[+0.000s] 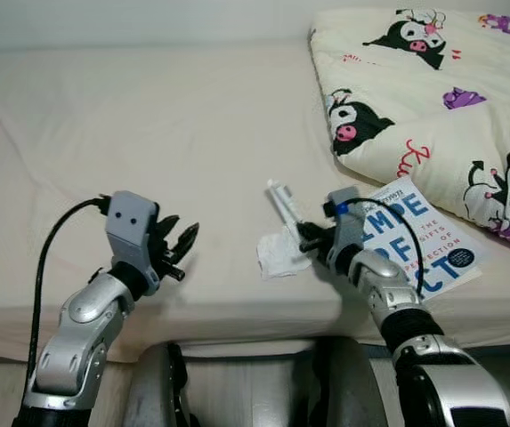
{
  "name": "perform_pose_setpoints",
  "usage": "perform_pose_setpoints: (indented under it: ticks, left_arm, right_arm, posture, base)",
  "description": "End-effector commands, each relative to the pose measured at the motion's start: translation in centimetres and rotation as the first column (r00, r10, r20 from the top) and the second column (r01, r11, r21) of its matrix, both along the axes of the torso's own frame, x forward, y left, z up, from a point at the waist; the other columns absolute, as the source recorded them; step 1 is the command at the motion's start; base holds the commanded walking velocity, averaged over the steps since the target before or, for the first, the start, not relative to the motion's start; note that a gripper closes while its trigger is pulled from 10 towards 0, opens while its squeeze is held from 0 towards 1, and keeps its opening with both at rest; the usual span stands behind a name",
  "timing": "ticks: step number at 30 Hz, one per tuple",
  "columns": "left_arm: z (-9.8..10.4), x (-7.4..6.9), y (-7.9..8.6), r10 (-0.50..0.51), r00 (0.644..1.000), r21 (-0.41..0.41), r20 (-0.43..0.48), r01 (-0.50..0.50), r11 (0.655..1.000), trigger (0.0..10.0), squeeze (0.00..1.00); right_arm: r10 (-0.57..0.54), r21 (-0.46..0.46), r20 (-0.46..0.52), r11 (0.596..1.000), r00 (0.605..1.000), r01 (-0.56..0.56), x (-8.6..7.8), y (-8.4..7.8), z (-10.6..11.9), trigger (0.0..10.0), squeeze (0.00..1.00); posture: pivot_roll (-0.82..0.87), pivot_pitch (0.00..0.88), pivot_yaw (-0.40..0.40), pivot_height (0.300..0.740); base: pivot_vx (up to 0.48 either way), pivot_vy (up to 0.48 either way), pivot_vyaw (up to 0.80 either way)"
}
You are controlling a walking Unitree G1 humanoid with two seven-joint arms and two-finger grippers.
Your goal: Clean up the room
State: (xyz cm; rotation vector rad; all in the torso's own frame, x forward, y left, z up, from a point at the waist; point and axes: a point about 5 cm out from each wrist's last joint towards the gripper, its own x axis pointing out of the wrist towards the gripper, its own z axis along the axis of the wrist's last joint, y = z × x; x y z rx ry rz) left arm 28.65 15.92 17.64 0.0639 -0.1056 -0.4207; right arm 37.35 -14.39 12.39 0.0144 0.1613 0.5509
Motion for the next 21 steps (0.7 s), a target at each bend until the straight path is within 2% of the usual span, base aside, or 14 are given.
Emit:
perform_pose_setpoints:
  ticks: [1,4,5,7,12,13,19,21]
  left_arm:
    - [-0.9,-0.3,0.2,0.020,1.000,0.013,-0.024,-0.020,1.000,10.0,0.00]
    - [-1.3,-0.4,0.7,0.058,0.998,0.016,-0.026,-0.058,0.998,10.0,0.00]
    - [-1.3,-0.4,0.7,0.058,0.998,0.016,-0.026,-0.058,0.998,10.0,0.00]
    - [-1.6,-0.6,1.2,0.085,0.996,0.017,-0.031,-0.084,0.996,10.0,0.00]
    - [-1.9,-0.7,1.5,0.104,0.994,0.020,-0.037,-0.104,0.994,10.0,0.00]
    - [-2.1,-0.9,1.8,0.120,0.992,0.023,-0.041,-0.119,0.993,10.0,0.00]
    - [-2.2,-1.1,1.9,0.126,0.991,0.025,-0.042,-0.125,0.992,10.0,0.00]
    - [-2.3,-1.1,1.9,0.129,0.990,0.025,-0.049,-0.128,0.992,10.0,0.00]
  right_arm:
    - [0.033,0.016,-0.037,0.999,0.999,-0.032,-0.5,0.8,-1.1,0.0,0.00]
    - [0.070,0.039,-0.042,0.997,0.997,-0.068,-0.5,2.4,-1.2,0.0,0.00]
    - [0.070,0.039,-0.042,0.997,0.997,-0.068,-0.5,2.4,-1.2,0.0,0.00]
    - [0.104,0.079,-0.047,0.992,0.993,-0.100,-0.6,3.9,-0.9,0.0,0.00]
    - [0.139,0.115,-0.045,0.984,0.989,-0.133,-0.6,5.5,-0.5,0.0,0.00]
    - [0.168,0.141,-0.035,0.977,0.985,-0.161,-0.6,6.9,-0.1,0.0,0.00]
    - [0.178,0.155,-0.031,0.973,0.984,-0.171,-0.5,7.6,0.2,0.0,0.00]
    - [0.175,0.190,-0.023,0.967,0.984,-0.167,-0.3,8.2,0.7,0.0,0.00]
  posture:
    - [0.08,0.194,0.024,0.543]
    - [0.08,0.196,0.005,0.543]
    - [0.08,0.196,0.005,0.543]
    - [0.08,0.198,-0.008,0.543]
    - [0.09,0.200,-0.021,0.543]
    - [0.09,0.203,-0.029,0.543]
    - [0.09,0.203,-0.031,0.543]
    - [0.10,0.201,-0.030,0.543]
  base:
    - [0.000,0.000,0.00]
    - [0.000,0.000,0.00]
    - [0.000,0.000,0.00]
    - [0.000,0.000,0.00]
    - [0.000,0.000,0.00]
    - [0.000,0.000,0.00]
    - [0.000,0.000,0.00]
    - [0.000,0.000,0.00]
